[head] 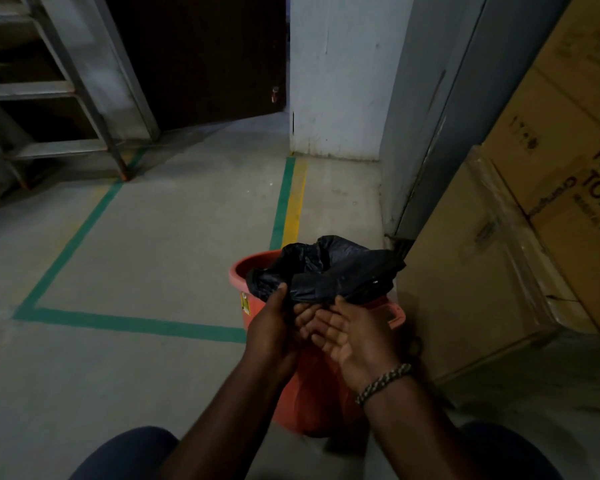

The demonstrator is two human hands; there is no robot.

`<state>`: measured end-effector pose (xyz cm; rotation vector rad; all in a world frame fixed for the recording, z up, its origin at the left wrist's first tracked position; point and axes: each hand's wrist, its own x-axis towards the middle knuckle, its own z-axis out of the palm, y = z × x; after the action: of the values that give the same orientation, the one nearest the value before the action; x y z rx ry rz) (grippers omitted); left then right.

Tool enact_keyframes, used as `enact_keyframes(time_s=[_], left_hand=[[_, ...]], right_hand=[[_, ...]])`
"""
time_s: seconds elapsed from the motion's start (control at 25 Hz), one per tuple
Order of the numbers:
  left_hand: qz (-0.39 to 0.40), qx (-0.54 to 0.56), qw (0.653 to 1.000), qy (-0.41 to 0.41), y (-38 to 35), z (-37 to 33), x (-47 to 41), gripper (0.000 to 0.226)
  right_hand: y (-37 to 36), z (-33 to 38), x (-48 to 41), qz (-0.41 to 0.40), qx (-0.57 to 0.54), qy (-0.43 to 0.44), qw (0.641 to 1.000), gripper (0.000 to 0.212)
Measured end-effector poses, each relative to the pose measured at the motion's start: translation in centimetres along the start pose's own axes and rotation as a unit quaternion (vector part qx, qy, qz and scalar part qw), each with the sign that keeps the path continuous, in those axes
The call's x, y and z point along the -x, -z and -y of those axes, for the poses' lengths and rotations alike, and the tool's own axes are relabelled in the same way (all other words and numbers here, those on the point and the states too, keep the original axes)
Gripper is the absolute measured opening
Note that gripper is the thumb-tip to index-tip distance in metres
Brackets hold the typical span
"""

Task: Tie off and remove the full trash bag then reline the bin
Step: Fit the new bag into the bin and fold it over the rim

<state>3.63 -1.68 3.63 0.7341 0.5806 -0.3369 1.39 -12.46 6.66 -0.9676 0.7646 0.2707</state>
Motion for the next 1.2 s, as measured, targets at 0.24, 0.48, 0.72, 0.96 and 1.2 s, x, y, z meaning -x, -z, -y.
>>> enact_keyframes(time_s=[0.24,0.48,0.72,0.96,1.2], left_hand=[[0.026,-0.091,0.995,0.025,-0.6,1.3,0.9,0.041],[0.008,-0.243,0.965,0.099,0.0,-0.5,2.0,0.041],[-0.159,-0.368,0.903,-0.152,1.3,-2.0,1.8,0.043],[-0.202,-0.325,0.907,-0.174,3.2,-2.4,0.4,0.061],[-0.156,-0.214,0.959,-0.097,4.2,-3.0,-0.4,0.015]], right_hand=[[1.0,1.2,-1.0,-0.03,-0.067,0.003,0.997,0.021],[1.9,1.9,-2.1,-0.022,-0.074,0.025,0.997,0.02],[2.2,2.4,-2.1,-0.036,-0.136,0.04,0.989,0.01],[2.0,1.8,-1.9,-0.037,-0.141,0.043,0.988,0.009],[2.7,2.8,-2.6,-0.036,-0.17,0.048,0.984,0.02]])
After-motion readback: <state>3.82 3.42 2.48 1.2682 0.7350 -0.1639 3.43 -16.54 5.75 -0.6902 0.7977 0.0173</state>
